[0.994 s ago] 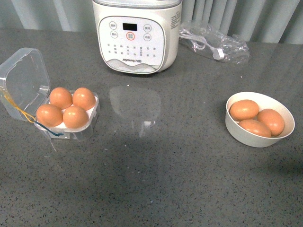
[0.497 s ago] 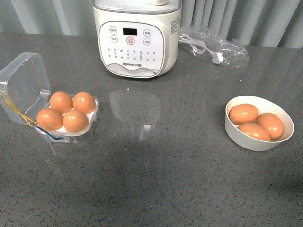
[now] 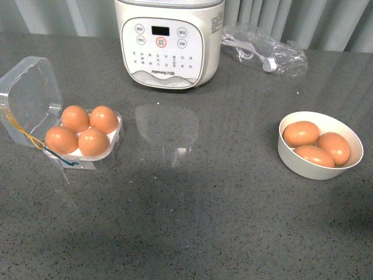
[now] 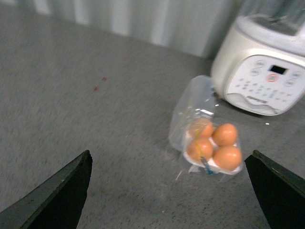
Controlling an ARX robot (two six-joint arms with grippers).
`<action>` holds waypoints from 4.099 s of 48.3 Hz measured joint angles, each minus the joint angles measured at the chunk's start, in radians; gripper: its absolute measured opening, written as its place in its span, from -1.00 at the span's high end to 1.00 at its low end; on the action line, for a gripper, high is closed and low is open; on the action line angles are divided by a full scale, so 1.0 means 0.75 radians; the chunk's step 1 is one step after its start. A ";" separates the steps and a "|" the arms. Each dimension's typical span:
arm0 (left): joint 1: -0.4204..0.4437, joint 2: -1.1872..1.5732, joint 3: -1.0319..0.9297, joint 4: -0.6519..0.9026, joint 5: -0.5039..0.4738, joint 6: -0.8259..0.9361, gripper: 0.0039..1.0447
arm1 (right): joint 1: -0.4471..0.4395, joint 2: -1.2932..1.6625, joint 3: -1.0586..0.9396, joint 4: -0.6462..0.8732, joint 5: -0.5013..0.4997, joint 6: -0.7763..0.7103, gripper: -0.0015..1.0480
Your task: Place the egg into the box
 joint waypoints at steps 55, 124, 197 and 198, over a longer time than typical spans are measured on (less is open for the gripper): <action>0.294 1.839 0.808 0.541 -0.075 -0.329 -0.87 | 0.000 -0.001 0.000 0.000 -0.001 0.002 -0.86; -0.041 0.512 -0.038 0.800 0.192 0.235 0.94 | -0.003 -0.001 -0.001 0.000 -0.001 0.002 -0.86; -0.042 -0.259 -0.038 0.040 0.192 0.235 -0.25 | -0.003 -0.001 -0.001 0.000 -0.001 0.002 -0.86; -0.042 -0.259 -0.038 0.040 0.192 0.235 -0.32 | -0.003 -0.001 -0.001 0.000 -0.001 0.002 -0.86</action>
